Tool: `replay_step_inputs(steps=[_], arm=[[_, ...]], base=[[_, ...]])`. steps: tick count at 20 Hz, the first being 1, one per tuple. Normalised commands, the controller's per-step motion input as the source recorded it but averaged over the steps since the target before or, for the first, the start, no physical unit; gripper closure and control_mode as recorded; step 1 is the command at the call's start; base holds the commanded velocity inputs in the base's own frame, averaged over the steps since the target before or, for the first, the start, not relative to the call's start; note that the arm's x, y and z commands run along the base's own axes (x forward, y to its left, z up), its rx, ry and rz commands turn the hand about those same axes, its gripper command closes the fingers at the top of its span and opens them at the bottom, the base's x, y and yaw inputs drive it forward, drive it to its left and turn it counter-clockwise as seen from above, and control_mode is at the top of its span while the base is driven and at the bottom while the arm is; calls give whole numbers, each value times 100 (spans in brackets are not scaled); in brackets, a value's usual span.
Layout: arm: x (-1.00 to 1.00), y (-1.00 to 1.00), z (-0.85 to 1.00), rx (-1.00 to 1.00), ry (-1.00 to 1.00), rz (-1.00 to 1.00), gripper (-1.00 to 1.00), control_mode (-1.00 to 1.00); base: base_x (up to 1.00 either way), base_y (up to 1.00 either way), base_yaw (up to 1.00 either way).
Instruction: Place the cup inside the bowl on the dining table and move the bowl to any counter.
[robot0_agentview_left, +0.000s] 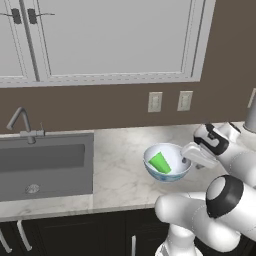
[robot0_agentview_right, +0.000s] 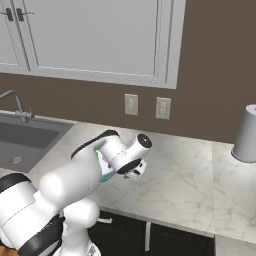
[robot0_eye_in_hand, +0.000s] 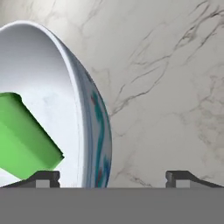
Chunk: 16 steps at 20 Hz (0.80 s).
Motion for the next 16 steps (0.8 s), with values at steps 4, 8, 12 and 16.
replay_step_inputs(steps=[4,8,12,16], arm=[[-8,0,29,0,0,0,-100,-100],[-22,-5,34,0,0,0,-100,-100],[-40,-7,27,0,0,0,-100,-100],[-54,-8,13,0,-3,0,-100,-100]], base=[[0,0,0],[0,0,0],[0,0,0],[0,0,0]])
